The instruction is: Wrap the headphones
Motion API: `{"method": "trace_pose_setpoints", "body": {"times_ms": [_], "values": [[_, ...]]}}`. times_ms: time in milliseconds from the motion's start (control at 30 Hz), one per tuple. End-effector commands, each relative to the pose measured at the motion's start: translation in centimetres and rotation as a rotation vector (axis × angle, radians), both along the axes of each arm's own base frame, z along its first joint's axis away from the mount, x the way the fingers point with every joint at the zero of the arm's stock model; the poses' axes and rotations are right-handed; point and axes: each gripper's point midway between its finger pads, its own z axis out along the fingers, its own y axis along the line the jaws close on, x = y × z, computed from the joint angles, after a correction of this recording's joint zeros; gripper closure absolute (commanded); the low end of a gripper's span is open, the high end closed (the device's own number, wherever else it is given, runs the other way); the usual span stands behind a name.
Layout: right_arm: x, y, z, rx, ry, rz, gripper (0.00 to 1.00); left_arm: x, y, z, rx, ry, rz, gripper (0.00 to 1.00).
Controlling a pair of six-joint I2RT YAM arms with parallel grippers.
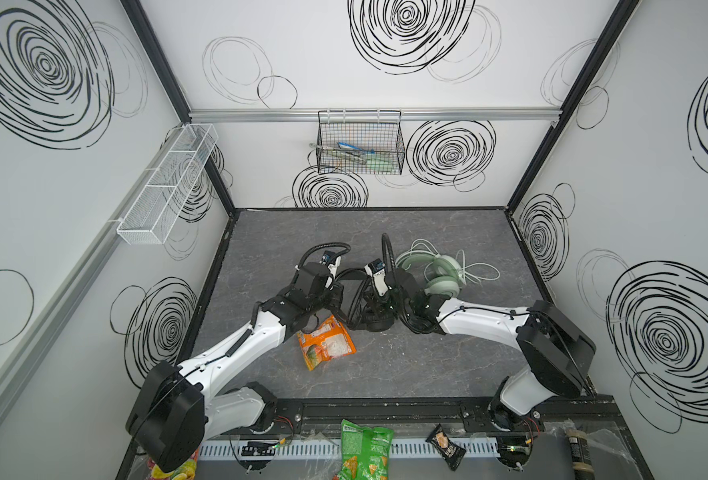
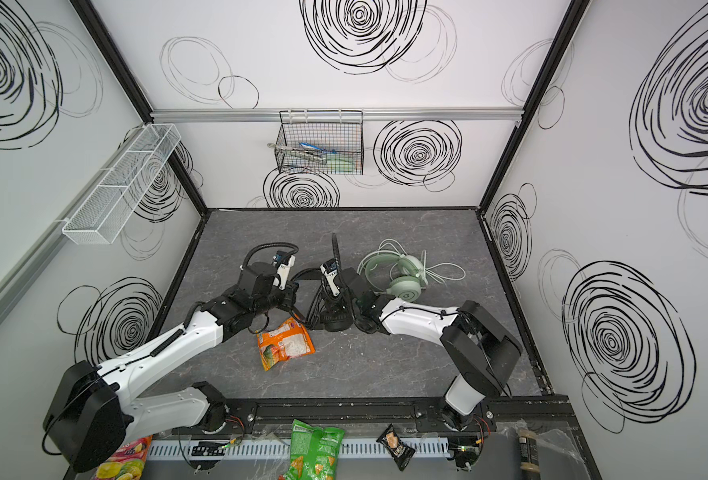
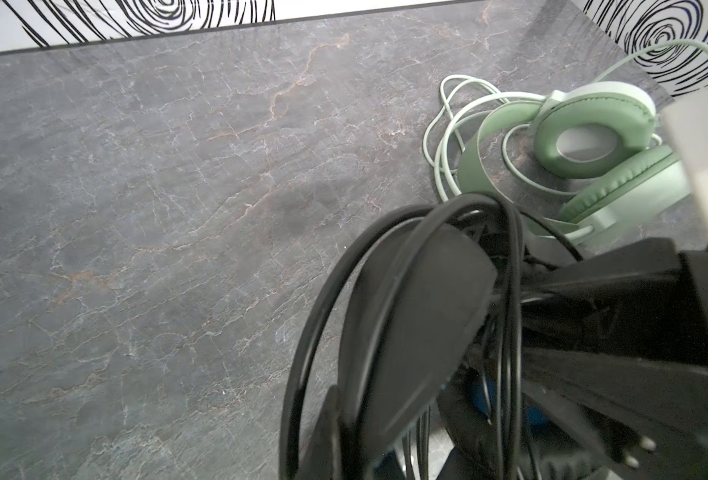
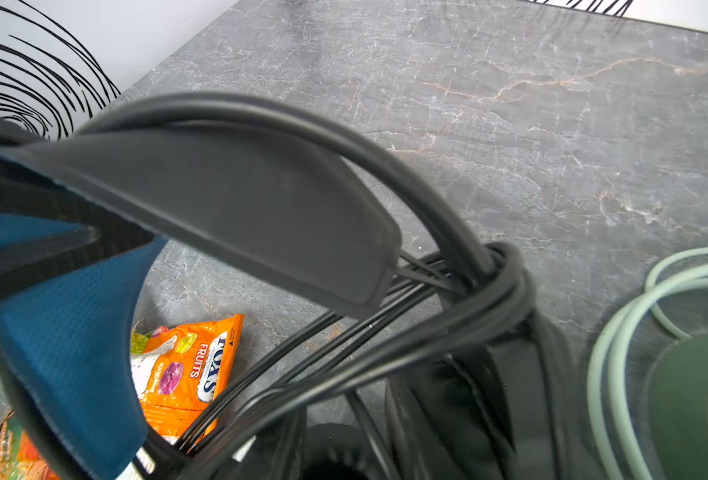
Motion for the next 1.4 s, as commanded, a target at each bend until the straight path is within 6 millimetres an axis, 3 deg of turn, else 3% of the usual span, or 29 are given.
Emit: {"method": "trace_pose_setpoints", "body": {"times_ms": [0, 633, 1133, 1367], "values": [[1.3, -0.9, 2.5, 0.009, -0.071, -0.079, 0.59, 0.2, -0.9, 2.0, -0.111, -0.04, -0.022, 1.0], [-1.0, -2.3, 3.2, -0.098, -0.128, -0.12, 0.44, 0.9, 0.4, 1.4, -0.13, -0.028, 0.023, 1.0], [-2.7, -3.0, 4.1, -0.11, -0.134, -0.083, 0.43, 0.9, 0.6, 1.3, -0.14, -0.023, 0.034, 1.0], [-5.6, -2.0, 7.3, -0.081, -0.149, 0.067, 0.39, 1.0, 0.6, 1.1, -0.14, -0.017, 0.036, 1.0]]}}
